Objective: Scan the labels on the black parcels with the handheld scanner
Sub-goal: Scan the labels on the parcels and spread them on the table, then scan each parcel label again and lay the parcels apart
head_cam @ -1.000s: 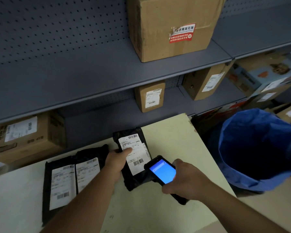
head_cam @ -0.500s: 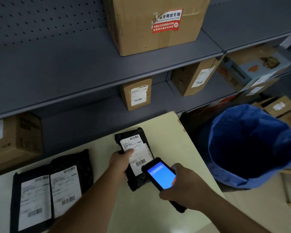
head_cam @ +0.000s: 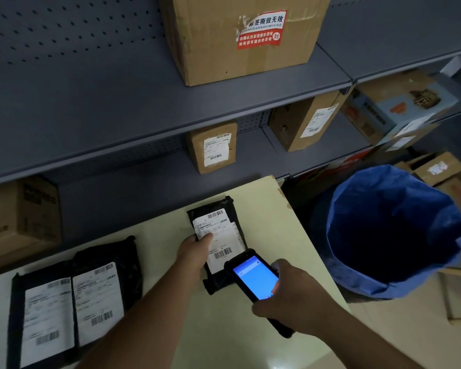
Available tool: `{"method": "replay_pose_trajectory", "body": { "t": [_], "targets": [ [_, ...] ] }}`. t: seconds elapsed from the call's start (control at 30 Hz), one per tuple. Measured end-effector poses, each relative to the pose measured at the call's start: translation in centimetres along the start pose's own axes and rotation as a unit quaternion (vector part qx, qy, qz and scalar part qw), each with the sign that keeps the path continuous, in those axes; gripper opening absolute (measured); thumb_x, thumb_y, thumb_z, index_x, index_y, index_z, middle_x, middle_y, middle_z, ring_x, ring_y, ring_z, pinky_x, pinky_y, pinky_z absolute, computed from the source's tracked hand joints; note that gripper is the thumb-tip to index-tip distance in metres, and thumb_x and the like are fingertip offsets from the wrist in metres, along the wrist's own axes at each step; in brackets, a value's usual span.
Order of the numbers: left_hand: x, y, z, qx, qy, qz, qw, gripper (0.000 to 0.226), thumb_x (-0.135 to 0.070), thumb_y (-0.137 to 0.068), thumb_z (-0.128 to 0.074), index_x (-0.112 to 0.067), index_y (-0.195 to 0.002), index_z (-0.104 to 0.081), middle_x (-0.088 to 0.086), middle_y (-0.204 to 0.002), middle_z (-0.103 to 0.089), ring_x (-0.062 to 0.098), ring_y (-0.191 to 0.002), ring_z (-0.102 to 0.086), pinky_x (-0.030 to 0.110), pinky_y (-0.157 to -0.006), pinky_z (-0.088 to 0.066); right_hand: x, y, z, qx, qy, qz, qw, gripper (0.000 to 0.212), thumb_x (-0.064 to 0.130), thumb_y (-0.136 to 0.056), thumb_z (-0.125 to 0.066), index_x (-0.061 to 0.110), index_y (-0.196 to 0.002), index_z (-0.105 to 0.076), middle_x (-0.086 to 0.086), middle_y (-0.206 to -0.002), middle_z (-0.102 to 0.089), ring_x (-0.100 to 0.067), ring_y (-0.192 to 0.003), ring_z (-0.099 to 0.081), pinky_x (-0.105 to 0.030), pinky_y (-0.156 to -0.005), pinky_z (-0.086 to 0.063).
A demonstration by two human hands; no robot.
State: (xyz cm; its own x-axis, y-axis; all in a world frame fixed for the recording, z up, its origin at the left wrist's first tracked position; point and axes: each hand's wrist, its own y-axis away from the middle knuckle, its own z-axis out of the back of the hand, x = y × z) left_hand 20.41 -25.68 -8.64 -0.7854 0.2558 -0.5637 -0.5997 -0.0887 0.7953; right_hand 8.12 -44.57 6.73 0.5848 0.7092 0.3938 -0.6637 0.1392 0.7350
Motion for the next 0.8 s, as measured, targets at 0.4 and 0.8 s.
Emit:
{"method": "replay_pose_trajectory", "body": {
  "t": [0.4,0.8],
  "targets": [
    [2.6,3.0,9.0,-0.085,-0.092,-0.025,0.992,0.063,-0.036,-0.1,-0.061,-0.013,-0.157,-0.047,0.009,-0.16,-0.05,0.03,-0.14,-0.053,0.031,-0.108,-0.043,6.3,1.0,-3.7,0.026,0.03,0.047,0.998,0.054,0.04,-0.066,-0.081,0.023,-0.109,-0.053,0.003,-0.099,-0.065,-0.014,-0.088,-0.068,-0.033,-0.076,-0.06],
    [8.4,5.2,20.8,-0.307,-0.17,0.013,0.936,0.075,-0.036,-0.092,-0.073,-0.005,-0.153,-0.042,0.022,-0.151,-0.047,0.044,-0.135,-0.049,0.058,-0.105,-0.048,11.9,3.0,-9.1,0.052,0.067,0.096,0.992,0.052,0.04,-0.071,-0.082,0.025,-0.108,-0.049,0.005,-0.097,-0.059,-0.009,-0.085,-0.061,-0.024,-0.064,-0.049]
  ]
}}
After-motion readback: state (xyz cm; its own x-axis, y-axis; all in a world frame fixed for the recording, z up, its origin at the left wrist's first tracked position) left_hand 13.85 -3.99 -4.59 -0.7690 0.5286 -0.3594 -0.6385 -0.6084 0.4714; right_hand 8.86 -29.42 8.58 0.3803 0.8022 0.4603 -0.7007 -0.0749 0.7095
